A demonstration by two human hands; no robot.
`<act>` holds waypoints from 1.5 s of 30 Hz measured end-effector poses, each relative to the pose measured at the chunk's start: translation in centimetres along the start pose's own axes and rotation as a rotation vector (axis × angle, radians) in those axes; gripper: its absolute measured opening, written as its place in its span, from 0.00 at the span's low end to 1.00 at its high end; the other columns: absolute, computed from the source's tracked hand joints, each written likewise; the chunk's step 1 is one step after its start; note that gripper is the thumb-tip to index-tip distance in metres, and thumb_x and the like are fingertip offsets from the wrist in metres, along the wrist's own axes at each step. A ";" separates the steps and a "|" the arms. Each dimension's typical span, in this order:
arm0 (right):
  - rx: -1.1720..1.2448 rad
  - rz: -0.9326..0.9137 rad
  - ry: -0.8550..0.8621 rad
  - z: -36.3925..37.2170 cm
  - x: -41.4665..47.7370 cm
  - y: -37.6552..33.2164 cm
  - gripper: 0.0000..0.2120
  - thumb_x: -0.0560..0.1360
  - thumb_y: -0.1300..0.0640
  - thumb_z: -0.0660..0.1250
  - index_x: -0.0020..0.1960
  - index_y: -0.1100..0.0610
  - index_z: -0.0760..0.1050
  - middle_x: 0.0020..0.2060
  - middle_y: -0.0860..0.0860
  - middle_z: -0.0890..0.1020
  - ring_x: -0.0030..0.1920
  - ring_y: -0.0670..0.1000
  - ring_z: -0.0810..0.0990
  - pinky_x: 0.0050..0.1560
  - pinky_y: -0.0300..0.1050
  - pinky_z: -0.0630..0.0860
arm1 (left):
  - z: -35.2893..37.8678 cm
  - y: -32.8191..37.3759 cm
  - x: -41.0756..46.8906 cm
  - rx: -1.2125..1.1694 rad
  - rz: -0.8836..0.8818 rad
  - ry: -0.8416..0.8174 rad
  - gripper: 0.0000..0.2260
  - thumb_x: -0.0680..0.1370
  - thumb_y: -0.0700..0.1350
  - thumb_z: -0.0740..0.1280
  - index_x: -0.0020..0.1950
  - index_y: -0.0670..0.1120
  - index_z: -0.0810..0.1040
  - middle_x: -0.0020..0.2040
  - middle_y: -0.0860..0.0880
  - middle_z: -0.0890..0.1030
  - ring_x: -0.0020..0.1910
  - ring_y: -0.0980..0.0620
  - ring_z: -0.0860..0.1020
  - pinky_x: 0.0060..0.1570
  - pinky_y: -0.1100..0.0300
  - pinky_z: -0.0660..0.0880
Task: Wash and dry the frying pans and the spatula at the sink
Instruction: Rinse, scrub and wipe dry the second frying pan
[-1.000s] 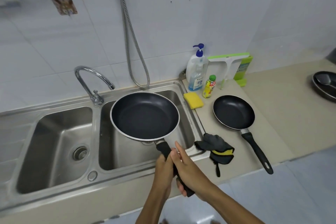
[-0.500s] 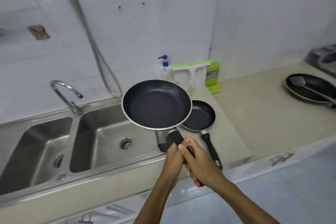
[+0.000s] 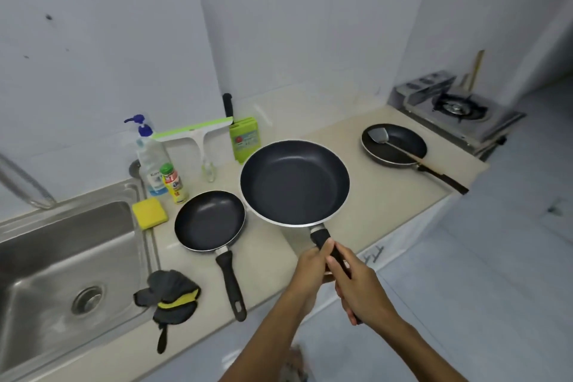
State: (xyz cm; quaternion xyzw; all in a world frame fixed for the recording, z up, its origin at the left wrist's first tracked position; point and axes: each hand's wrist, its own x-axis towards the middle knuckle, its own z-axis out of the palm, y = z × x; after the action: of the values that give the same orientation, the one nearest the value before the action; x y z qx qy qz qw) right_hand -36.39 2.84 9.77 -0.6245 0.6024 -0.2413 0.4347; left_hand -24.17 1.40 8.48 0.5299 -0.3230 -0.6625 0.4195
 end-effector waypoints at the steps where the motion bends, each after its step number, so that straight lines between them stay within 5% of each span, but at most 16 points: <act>1: 0.003 0.017 0.005 -0.6 1.1 0.8 0.19 0.84 0.43 0.58 0.74 0.36 0.65 0.48 0.45 0.84 0.50 0.51 0.85 0.41 0.36 0.80 | 0.7 -0.2 1.6 -0.030 -0.028 0.001 0.18 0.84 0.54 0.62 0.54 0.42 0.83 0.49 0.44 0.87 0.51 0.46 0.85 0.52 0.54 0.79; 6: 0.006 0.044 -0.007 -3.0 7.6 4.4 0.17 0.84 0.48 0.61 0.70 0.36 0.67 0.49 0.47 0.84 0.43 0.56 0.86 0.41 0.51 0.85 | 3.0 -1.0 10.1 -0.119 -0.172 0.045 0.12 0.83 0.53 0.65 0.53 0.45 0.82 0.48 0.46 0.87 0.52 0.47 0.84 0.53 0.53 0.79; 11: -0.037 0.021 -0.049 -4.8 15.5 8.8 0.20 0.84 0.48 0.61 0.75 0.43 0.66 0.55 0.48 0.84 0.35 0.43 0.79 0.38 0.37 0.79 | 4.2 -1.6 18.4 -0.131 -0.240 0.099 0.14 0.83 0.52 0.65 0.57 0.43 0.82 0.53 0.44 0.86 0.54 0.46 0.82 0.57 0.52 0.78; 14: -0.048 0.038 -0.097 -6.1 18.6 11.0 0.21 0.84 0.48 0.61 0.76 0.41 0.64 0.55 0.50 0.85 0.33 0.40 0.75 0.38 0.37 0.76 | 5.5 -2.3 21.7 -0.172 -0.286 0.140 0.14 0.83 0.52 0.65 0.59 0.43 0.81 0.52 0.45 0.85 0.53 0.47 0.82 0.56 0.53 0.78; 20: -0.049 0.080 -0.157 -8.8 22.4 13.8 0.23 0.83 0.46 0.61 0.77 0.45 0.64 0.58 0.51 0.84 0.41 0.48 0.81 0.51 0.53 0.83 | 8.4 -2.4 26.0 -0.179 -0.382 0.187 0.11 0.83 0.51 0.65 0.57 0.46 0.81 0.51 0.47 0.85 0.52 0.48 0.82 0.52 0.55 0.77; 26: -0.050 0.105 -0.198 -9.9 25.1 16.3 0.23 0.83 0.46 0.60 0.77 0.46 0.64 0.49 0.51 0.84 0.35 0.42 0.75 0.36 0.36 0.74 | 10.1 -2.4 28.3 -0.194 -0.409 0.248 0.09 0.83 0.50 0.65 0.57 0.48 0.81 0.50 0.49 0.85 0.51 0.50 0.82 0.49 0.57 0.77; 32: -0.053 0.069 -0.185 -10.1 25.4 17.7 0.22 0.82 0.47 0.63 0.75 0.48 0.66 0.55 0.49 0.85 0.50 0.50 0.85 0.54 0.49 0.83 | 10.9 -3.2 28.9 -0.186 -0.394 0.299 0.10 0.83 0.49 0.65 0.58 0.46 0.81 0.48 0.48 0.86 0.48 0.51 0.83 0.47 0.60 0.78; 45: -0.047 0.025 -0.192 -8.5 25.6 19.0 0.20 0.83 0.48 0.61 0.74 0.48 0.65 0.57 0.47 0.84 0.51 0.48 0.84 0.53 0.46 0.83 | 9.5 -5.0 28.9 -0.180 -0.395 0.284 0.12 0.84 0.52 0.63 0.58 0.46 0.81 0.54 0.46 0.86 0.54 0.49 0.83 0.50 0.57 0.78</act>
State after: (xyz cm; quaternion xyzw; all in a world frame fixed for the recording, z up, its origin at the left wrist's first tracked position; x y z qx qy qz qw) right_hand -49.66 -21.96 -7.46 -0.6474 0.5710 -0.1605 0.4786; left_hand -37.01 -22.49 -6.16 0.6311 -0.0909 -0.6765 0.3686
